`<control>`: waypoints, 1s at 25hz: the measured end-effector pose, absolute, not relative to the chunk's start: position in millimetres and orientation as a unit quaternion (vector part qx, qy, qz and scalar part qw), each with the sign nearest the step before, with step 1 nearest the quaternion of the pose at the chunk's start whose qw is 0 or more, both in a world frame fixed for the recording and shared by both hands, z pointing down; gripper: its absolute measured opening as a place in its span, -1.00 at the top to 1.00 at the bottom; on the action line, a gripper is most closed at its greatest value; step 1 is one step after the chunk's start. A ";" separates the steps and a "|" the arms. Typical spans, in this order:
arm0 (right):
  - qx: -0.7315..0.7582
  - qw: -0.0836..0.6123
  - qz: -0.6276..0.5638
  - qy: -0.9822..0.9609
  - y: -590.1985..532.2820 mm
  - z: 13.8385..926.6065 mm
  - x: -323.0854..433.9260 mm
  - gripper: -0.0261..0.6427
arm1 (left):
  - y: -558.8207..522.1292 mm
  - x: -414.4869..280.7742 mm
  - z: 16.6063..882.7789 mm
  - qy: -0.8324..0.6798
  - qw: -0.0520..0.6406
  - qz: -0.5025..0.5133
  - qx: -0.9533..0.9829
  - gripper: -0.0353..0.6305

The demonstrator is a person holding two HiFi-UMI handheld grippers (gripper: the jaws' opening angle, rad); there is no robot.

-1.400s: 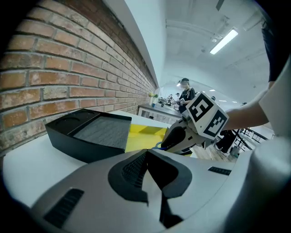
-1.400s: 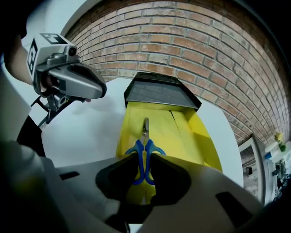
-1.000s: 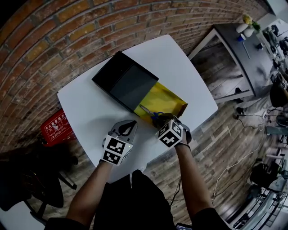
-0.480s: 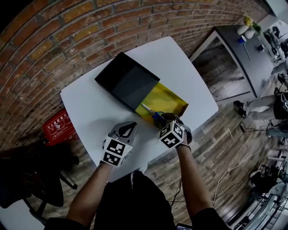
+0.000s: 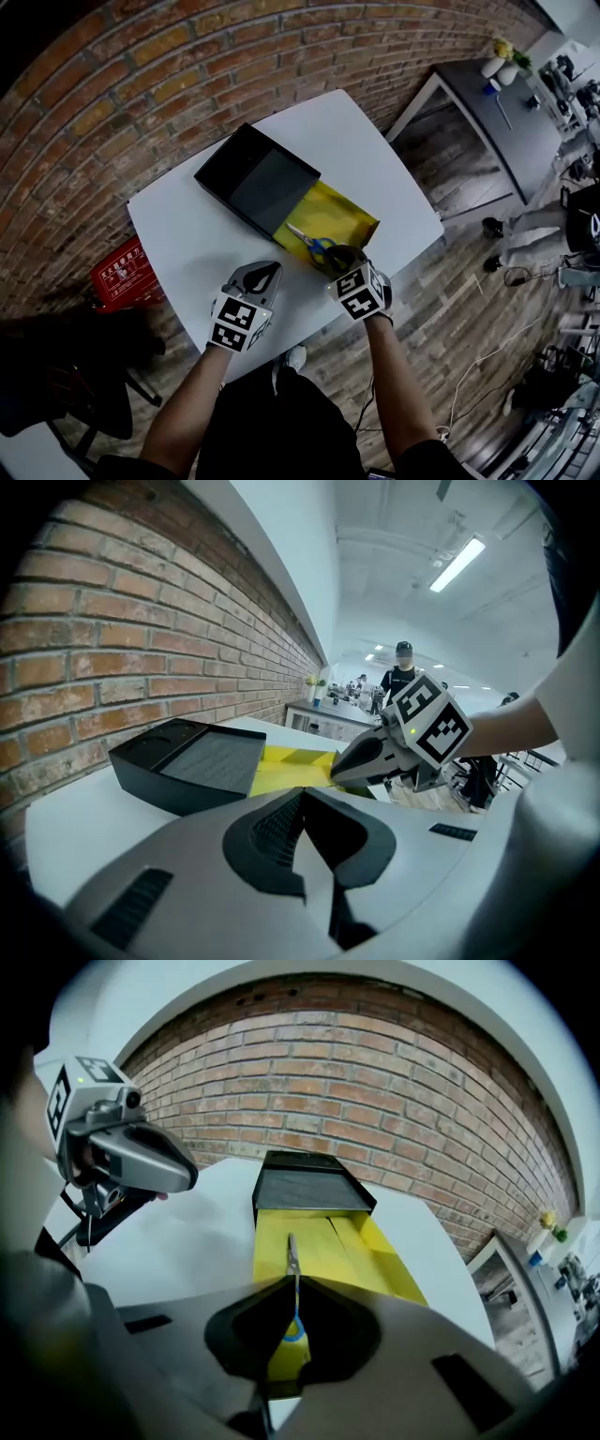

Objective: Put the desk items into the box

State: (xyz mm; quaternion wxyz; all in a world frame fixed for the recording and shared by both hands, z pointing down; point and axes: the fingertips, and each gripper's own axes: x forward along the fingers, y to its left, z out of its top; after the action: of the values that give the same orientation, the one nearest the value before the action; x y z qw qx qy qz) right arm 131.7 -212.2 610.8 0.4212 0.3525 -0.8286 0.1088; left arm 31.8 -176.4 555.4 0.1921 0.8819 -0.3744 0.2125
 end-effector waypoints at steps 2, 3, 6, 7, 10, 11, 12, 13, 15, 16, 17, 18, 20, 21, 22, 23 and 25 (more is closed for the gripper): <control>0.365 0.380 0.132 -0.840 -207.5 600.3 131.4 0.84 | -174.1 33.2 549.3 -0.377 0.192 0.207 0.882 0.85; 0.371 0.354 0.147 -0.846 -204.8 594.0 131.8 0.85 | -172.6 33.8 546.2 -0.379 0.192 0.205 0.882 0.85; 0.391 0.274 0.189 -0.858 -195.4 573.1 139.3 0.86 | -165.1 37.2 537.0 -0.382 0.191 0.198 0.882 0.85; 0.397 0.251 0.200 -0.860 -191.5 566.6 143.5 0.86 | -161.6 38.6 533.9 -0.383 0.191 0.196 0.882 0.85; 0.414 0.193 0.214 -0.864 -176.6 545.3 156.1 0.86 | -147.9 43.2 525.1 -0.385 0.197 0.188 0.882 0.85; 0.419 0.180 0.213 -0.864 -170.5 538.7 160.6 0.86 | -142.6 44.8 522.0 -0.385 0.197 0.187 0.882 0.85; 0.424 0.170 0.210 -0.864 -163.7 532.7 165.5 0.86 | -136.7 46.3 518.9 -0.386 0.196 0.188 0.882 0.85; 0.428 0.162 0.208 -0.864 -156.2 527.4 170.3 0.86 | -130.4 47.8 515.6 -0.387 0.195 0.188 0.882 0.85; 0.435 0.148 0.204 -0.864 -139.9 517.1 179.1 0.86 | -117.5 50.6 507.3 -0.389 0.194 0.182 0.882 0.85; 0.438 0.142 0.202 -0.865 -131.8 511.5 182.9 0.86 | -111.6 52.1 502.2 -0.391 0.195 0.177 0.882 0.85; 0.440 0.135 0.200 -0.865 -123.8 506.0 186.4 0.86 | -106.1 53.8 496.9 -0.394 0.197 0.170 0.882 0.85; 0.442 0.129 0.198 -0.865 -115.9 501.1 190.1 0.86 | -100.7 55.9 491.9 -0.395 0.199 0.162 0.882 0.85; 0.448 0.119 0.197 -0.864 -101.9 493.3 198.5 0.86 | -90.2 60.5 484.3 -0.398 0.198 0.153 0.883 0.85; 0.453 0.113 0.195 -0.863 -96.1 489.9 202.8 0.86 | -85.5 62.2 481.9 -0.399 0.195 0.153 0.883 0.85; 0.456 0.107 0.194 -0.862 -90.5 486.4 206.5 0.86 | -81.2 63.2 480.2 -0.399 0.191 0.153 0.884 0.85; 0.460 0.101 0.193 -0.861 -84.4 483.0 209.8 0.86 | -77.3 63.6 479.2 -0.400 0.189 0.154 0.884 0.85; 0.466 0.095 0.193 -0.858 -70.8 477.0 215.1 0.86 | -70.3 62.7 477.1 -0.401 0.188 0.154 0.883 0.85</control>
State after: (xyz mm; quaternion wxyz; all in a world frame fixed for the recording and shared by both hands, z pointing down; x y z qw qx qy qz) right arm 215.1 -70.8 477.0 0.0951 0.4662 -0.8581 0.1932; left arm 62.7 -70.3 477.1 0.1878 0.8833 -0.4011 0.1536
